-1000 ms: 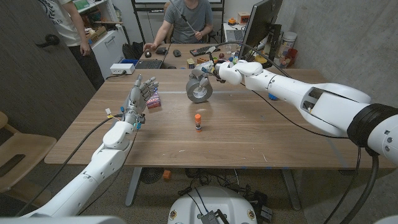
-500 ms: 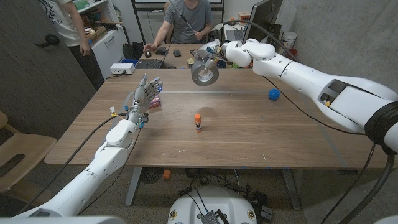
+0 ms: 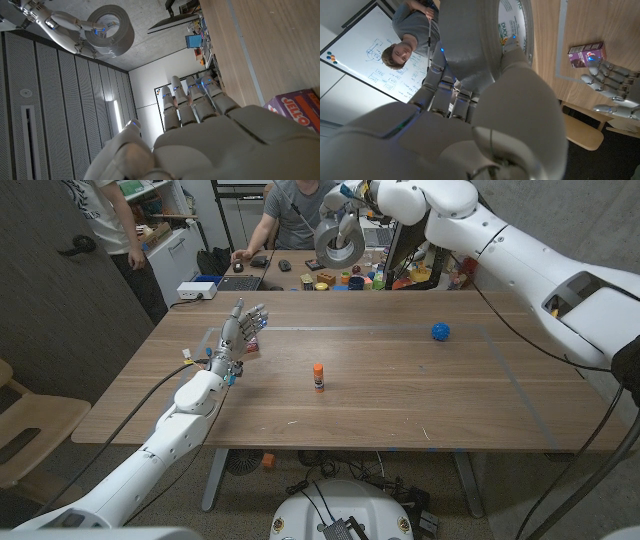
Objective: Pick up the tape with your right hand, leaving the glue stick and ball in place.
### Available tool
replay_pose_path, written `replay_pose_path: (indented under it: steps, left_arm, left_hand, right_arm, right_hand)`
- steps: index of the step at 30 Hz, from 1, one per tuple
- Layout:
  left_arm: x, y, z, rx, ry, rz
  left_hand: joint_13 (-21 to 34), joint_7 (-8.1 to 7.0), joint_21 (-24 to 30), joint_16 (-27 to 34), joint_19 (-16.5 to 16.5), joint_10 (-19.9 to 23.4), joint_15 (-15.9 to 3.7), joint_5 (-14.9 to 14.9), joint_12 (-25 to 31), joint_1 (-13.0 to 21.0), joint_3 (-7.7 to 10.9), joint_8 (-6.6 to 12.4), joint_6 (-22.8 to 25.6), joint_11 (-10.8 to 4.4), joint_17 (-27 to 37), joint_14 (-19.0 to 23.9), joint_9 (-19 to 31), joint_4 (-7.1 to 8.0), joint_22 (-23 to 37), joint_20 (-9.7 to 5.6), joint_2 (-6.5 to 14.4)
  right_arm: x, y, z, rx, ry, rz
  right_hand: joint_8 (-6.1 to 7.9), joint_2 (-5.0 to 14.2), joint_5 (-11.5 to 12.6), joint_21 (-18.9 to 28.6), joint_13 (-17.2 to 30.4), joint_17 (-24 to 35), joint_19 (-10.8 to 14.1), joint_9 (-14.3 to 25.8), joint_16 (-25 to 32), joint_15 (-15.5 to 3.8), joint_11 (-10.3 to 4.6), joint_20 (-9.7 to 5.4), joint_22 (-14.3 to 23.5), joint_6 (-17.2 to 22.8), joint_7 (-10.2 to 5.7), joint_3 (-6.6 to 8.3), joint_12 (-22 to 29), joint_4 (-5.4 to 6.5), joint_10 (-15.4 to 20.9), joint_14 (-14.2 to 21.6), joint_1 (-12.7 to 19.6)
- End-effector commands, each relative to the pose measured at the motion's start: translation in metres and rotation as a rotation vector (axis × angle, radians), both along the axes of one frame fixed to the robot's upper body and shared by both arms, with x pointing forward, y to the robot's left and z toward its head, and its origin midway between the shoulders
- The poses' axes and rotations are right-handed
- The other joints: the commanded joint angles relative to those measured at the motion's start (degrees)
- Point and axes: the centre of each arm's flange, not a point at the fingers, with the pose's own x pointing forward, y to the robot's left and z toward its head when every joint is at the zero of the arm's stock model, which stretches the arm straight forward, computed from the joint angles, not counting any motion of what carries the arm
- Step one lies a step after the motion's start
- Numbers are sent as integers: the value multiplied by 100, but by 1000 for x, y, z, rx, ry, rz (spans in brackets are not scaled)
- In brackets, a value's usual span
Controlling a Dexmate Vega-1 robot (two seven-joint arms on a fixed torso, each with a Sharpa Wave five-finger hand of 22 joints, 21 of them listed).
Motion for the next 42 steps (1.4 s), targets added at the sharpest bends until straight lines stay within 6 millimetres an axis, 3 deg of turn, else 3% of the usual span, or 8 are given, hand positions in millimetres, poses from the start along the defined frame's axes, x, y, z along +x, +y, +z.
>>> replay_pose_path:
  steps: [1, 12, 21, 32, 42]
  left_arm:
    - [3, -6, 2, 9, 7, -8]
    - [6, -9, 5, 19, 3, -11]
    - [7, -7, 6, 15, 2, 2]
    - [6, -5, 6, 14, 0, 7]
    - [6, -6, 7, 13, -3, 1]
  left_hand:
    - [8, -11, 0, 26, -35, 1, -132, 48, -26, -30, -8, -7, -29, 40, 16, -65, 29, -17, 18, -14, 45]
    - [12, -31, -3, 32, -59, -17, -138, 50, -51, -18, -4, -5, -87, 31, 12, -92, 34, -24, 19, -7, 50]
    - [14, -32, -2, 37, -65, -25, -136, 51, -63, -14, -4, 0, -110, 63, 11, -100, 36, -27, 19, -7, 50]
    - [10, -39, 2, 23, -69, -75, -120, 52, -105, -6, -4, 16, -124, 34, 5, -170, 38, -34, 19, -2, 48]
    - [-8, -36, -5, -6, -101, -174, -82, 53, -179, 8, 1, 34, -126, 95, -7, -288, 41, -44, 18, -7, 52]
  right_arm:
    - [-73, -4, 84, 43, -108, -8]
    - [-85, 0, 94, 45, -132, -32]
    - [-70, -2, 84, 40, -82, -26]
    - [-69, -4, 85, 43, -72, -14]
    - [-70, -1, 83, 32, -86, -26]
  right_hand:
    - [5, 822, -33, 41, -22, -20, 161, -11, 38, -1682, -941, -958, -22, 1282, -979, 15, -4, 45, 1087, 1111, 768]
    - [-10, 815, -49, 29, -78, -78, 207, -46, 35, -1683, -944, -953, -106, 1266, -978, -14, -53, 61, 1073, 1159, 763]
    - [-14, 805, -56, 38, -101, -109, 225, -76, 43, -1684, -948, -954, -168, 1275, -981, -43, -67, 68, 1099, 1205, 764]
    - [-19, 813, -61, 60, -108, -166, 231, -112, 24, -1684, -948, -953, -232, 1285, -990, -69, -82, 82, 1107, 1217, 764]
    - [-36, 828, -62, 77, -88, -201, 228, -146, 18, -1685, -938, -950, -299, 1265, -979, -90, -85, 98, 1100, 1228, 764]
